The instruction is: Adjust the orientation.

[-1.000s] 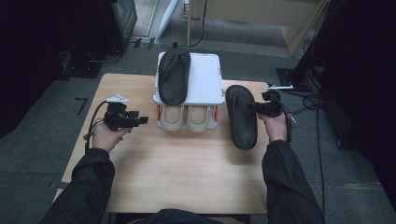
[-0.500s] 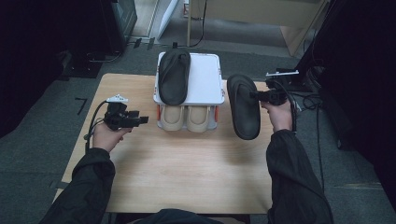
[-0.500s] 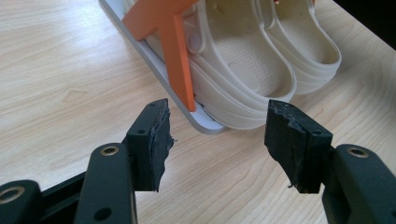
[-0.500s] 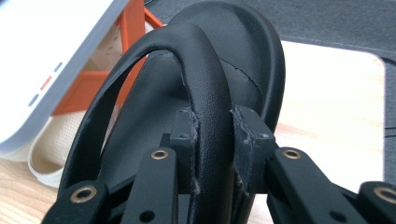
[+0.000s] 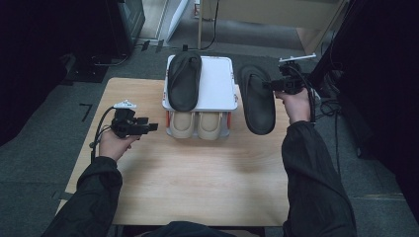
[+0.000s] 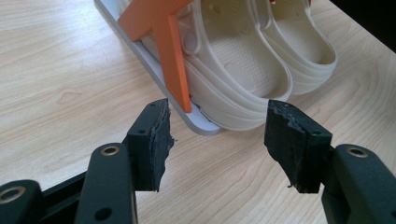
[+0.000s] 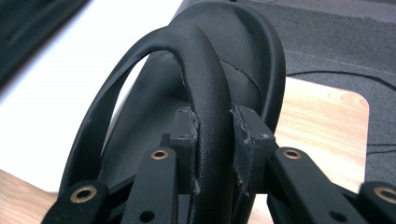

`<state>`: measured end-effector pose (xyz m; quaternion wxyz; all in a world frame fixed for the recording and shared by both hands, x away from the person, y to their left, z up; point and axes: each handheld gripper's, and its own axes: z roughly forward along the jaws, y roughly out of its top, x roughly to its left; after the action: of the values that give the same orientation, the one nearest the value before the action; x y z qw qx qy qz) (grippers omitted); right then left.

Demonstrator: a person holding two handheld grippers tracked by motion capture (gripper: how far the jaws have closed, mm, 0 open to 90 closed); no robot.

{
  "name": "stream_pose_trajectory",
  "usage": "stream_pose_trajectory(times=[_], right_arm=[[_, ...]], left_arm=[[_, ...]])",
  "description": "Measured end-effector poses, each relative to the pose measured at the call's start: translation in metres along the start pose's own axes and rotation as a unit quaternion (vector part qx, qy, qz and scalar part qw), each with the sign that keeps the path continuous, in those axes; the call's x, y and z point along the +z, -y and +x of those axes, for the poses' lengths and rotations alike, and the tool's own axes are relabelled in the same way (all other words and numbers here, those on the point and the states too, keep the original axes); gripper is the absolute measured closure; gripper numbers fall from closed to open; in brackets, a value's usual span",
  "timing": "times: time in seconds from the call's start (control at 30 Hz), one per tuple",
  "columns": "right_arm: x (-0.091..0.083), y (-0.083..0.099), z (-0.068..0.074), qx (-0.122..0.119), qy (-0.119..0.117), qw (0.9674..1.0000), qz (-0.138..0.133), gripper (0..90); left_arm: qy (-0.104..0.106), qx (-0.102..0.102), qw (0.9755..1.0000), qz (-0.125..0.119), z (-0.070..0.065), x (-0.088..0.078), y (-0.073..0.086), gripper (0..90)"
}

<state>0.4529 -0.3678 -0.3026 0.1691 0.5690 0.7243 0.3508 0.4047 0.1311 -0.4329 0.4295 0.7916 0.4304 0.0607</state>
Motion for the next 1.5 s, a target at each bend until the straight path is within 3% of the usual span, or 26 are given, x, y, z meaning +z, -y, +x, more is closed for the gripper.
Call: stream_pose_trajectory(times=[0.23,0.77,0.97,1.1,1.3,1.5], right_arm=[[0.007,-0.022,0.019,-0.005,-0.005,1.0,-0.001,71.3],[0.047,-0.059,0.066,-0.026,-0.014,0.9995,0.013,71.3],[0.06,-0.069,0.07,-0.012,-0.013,0.9997,0.016,71.3],[0.072,-0.072,0.074,-0.006,-0.012,0.9996,0.025,71.3],[0.085,-0.074,0.081,0.005,-0.02,0.9994,0.027,71.3],[0.09,-0.07,0.082,-0.007,-0.02,0.9995,0.023,70.4]], left_arm=[[0.003,-0.001,1.0,-0.003,0.0,-0.002,0.0,41.0],[0.008,0.004,0.9999,-0.008,0.002,-0.005,0.0,41.2],[0.011,0.004,0.9998,-0.013,0.003,-0.005,0.0,41.3],[0.014,-0.008,0.9996,-0.022,0.005,-0.004,-0.002,41.4],[0.01,0.002,0.9998,-0.015,0.004,-0.004,-0.002,41.7],[0.009,0.001,0.9998,-0.015,0.005,-0.003,-0.001,41.7]])
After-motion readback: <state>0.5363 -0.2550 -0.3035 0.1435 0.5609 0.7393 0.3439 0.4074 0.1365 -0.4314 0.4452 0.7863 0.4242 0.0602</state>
